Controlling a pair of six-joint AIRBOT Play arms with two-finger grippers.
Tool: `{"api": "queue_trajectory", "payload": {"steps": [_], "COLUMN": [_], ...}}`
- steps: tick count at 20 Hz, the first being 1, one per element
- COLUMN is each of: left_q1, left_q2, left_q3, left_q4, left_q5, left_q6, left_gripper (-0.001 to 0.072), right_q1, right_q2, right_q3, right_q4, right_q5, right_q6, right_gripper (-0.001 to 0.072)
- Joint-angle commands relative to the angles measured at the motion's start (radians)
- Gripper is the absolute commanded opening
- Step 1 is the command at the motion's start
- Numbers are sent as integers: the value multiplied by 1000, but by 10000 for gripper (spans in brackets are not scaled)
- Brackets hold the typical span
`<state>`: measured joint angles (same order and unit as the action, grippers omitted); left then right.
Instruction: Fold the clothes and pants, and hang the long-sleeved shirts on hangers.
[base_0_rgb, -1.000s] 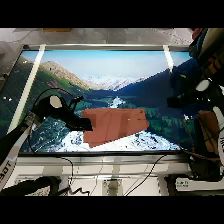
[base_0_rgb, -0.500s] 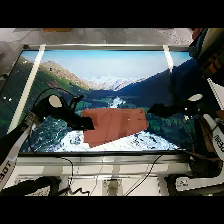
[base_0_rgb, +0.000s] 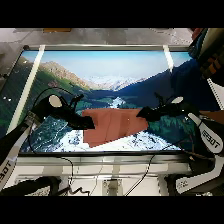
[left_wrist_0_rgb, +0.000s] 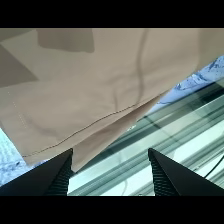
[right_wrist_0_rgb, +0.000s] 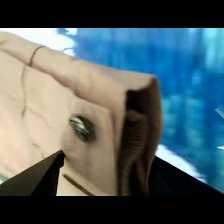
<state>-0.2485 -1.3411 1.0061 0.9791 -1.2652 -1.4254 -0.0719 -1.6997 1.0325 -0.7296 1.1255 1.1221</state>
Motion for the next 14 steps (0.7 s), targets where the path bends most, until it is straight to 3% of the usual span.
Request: {"api": "queue_trajectory", "payload": {"steps": [1,3,4,6,8,9,10,11,14], "left_q1": [0,0,0,0,0,2,7,16,39], "left_q2": [0,0,0,0,0,0,1,1,27], "left_q3": [0,0,0,0,0,0,3,13,110], "left_q4": [0,1,1,1,1,2,6,11,168], "left_q5": [31,54,66,107,160,183,197,204,203], "left_q6": [0,0,0,0,2,21,46,79,109], "left_gripper": [507,507,507,506,501,399,55,15,14], "right_q1": [39,75,90,104,99,97,87,71,-29], "right_q2": [-47,-46,-46,-46,-44,-37,-26,-10,72], "right_q3": [-2,-2,-1,31,95,135,183,232,373], "right_q4": [73,145,180,194,201,209,216,216,177], "right_q5": [84,87,85,68,72,87,110,130,146], "right_q6": [-84,-164,-191,-201,-199,-196,-190,-174,-37], "right_gripper": [585,496,375,53,15,15,15,15,15]}}
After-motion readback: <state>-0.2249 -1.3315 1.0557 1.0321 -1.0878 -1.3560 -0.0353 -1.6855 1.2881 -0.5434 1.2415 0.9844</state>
